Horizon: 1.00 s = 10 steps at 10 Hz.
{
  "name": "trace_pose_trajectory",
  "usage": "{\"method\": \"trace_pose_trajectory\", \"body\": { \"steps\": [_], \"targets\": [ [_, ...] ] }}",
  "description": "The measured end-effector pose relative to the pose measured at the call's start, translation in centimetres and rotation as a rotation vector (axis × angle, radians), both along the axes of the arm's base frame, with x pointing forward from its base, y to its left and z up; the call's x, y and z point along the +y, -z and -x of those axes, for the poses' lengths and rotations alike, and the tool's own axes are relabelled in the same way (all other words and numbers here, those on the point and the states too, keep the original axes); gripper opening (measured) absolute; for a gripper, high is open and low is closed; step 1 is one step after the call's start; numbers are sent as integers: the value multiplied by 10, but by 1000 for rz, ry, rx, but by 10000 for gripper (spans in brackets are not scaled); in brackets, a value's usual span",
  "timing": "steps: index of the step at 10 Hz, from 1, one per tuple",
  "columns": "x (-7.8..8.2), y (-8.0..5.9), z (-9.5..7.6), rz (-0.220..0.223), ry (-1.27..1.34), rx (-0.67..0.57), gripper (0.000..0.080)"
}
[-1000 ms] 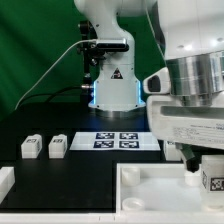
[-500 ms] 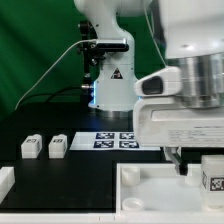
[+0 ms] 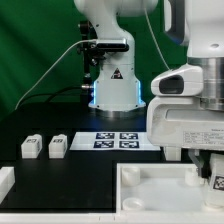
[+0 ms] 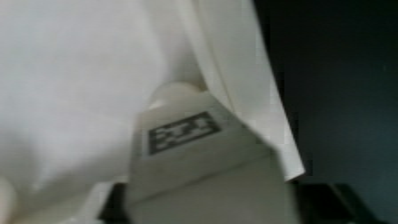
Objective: Assemble one leg
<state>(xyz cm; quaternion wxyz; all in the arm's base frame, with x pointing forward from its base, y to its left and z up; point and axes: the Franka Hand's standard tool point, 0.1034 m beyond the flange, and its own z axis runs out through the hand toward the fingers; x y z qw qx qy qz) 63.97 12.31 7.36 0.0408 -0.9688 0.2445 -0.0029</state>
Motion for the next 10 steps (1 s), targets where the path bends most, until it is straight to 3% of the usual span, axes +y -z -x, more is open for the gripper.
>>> {"method": "trace_pose_trajectory", "body": {
  "steps": [1,3,5,8,9,10],
  "targets": [
    [-2,0,0,-2,73,5,308],
    [-8,-2,-3,-5,292,19,307],
    [-12,1,-1,-22,727,55,306],
    [-11,4,5,-103,1254,111,301],
    [-10,4,5,-105,1265,113,301],
    [-10,5,5,-103,1243,111,374]
  ]
}}
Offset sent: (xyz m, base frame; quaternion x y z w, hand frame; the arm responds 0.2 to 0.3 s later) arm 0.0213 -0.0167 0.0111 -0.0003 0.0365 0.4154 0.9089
